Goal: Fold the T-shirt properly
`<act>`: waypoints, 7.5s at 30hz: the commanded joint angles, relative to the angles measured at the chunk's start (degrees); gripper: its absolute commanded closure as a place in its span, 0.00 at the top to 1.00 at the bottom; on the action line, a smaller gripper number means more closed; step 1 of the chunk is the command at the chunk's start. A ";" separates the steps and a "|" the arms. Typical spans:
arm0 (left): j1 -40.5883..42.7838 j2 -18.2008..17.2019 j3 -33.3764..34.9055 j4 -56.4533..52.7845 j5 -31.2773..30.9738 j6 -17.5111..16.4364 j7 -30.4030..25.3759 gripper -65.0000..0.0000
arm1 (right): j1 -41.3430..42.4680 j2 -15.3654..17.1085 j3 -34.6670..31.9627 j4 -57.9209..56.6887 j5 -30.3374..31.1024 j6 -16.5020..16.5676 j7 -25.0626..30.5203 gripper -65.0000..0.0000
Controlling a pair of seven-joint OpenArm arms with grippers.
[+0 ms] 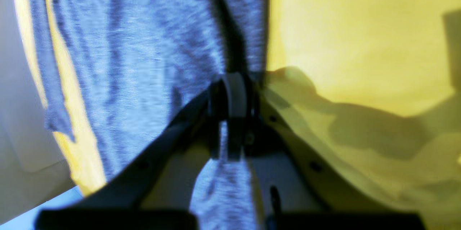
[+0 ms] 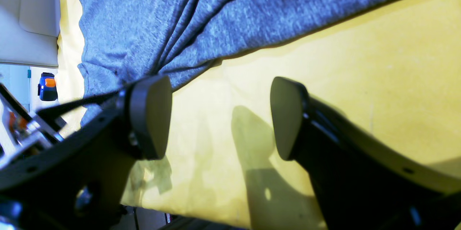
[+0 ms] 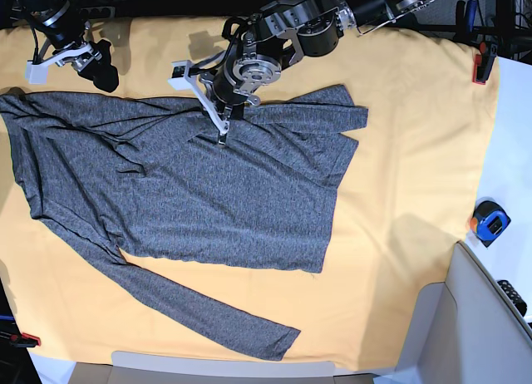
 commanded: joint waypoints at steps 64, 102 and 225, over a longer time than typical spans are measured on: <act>20.67 1.28 -32.23 21.29 0.18 1.89 -0.33 0.39 | 16.17 16.58 26.12 -24.14 -5.13 0.13 0.93 0.66; 24.27 1.19 -62.38 23.14 -26.46 1.54 7.15 0.39 | 29.27 17.63 29.11 -33.46 -24.82 0.13 3.92 0.06; 31.48 1.10 -93.85 -3.24 -74.46 2.68 26.58 0.00 | 9.23 20.53 29.02 -33.02 -24.65 0.13 -0.57 0.00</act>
